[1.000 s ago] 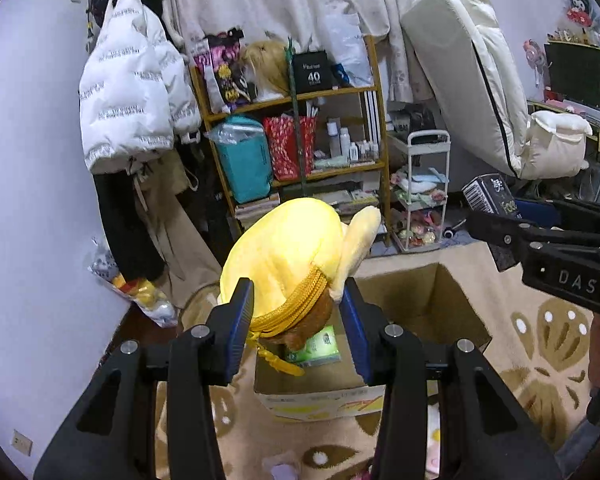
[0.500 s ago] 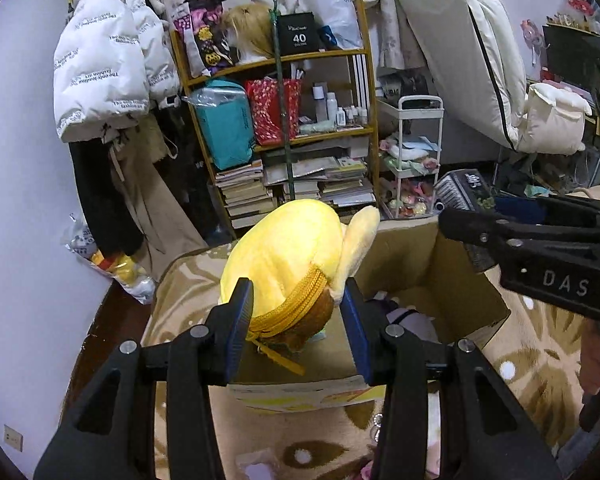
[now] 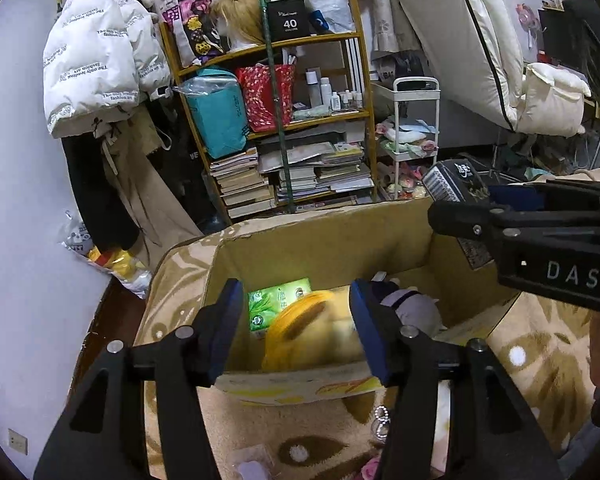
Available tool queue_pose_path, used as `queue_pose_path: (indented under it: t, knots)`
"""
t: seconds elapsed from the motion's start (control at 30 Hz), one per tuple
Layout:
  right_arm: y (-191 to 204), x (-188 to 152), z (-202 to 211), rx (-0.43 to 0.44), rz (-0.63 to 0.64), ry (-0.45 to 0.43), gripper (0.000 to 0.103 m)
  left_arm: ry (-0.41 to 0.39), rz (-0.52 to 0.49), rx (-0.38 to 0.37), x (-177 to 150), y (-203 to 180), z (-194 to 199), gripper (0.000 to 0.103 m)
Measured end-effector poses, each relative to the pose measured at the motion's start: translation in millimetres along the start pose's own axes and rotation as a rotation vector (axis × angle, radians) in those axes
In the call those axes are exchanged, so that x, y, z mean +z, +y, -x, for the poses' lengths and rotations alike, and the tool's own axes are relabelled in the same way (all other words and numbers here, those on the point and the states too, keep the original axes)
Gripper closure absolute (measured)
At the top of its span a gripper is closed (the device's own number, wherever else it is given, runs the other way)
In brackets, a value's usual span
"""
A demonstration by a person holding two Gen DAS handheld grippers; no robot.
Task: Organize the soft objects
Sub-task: 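Open the left tool dropping the doll in the box while the right tool releases the Face pack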
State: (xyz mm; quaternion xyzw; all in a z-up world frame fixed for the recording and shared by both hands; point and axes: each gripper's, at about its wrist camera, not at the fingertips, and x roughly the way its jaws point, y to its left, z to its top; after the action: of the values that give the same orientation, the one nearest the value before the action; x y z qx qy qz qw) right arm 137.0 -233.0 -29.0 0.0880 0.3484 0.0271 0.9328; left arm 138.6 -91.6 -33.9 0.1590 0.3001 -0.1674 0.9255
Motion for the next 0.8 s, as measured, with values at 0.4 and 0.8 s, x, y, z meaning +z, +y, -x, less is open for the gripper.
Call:
queue_pose_path:
  t: [0.4, 0.8]
  knots:
    - [-5.0, -10.7, -7.3, 0.043, -0.018, 0.051, 0.037, 0.027, 0.023, 0.054, -3.6, 12.5, 8.1, 0.027]
    - [0.0, -14.8, 29.1, 0.021, 0.032, 0.026, 0.009, 0.077, 0.029, 0.07, -16.2, 13.4, 37.8, 0.007]
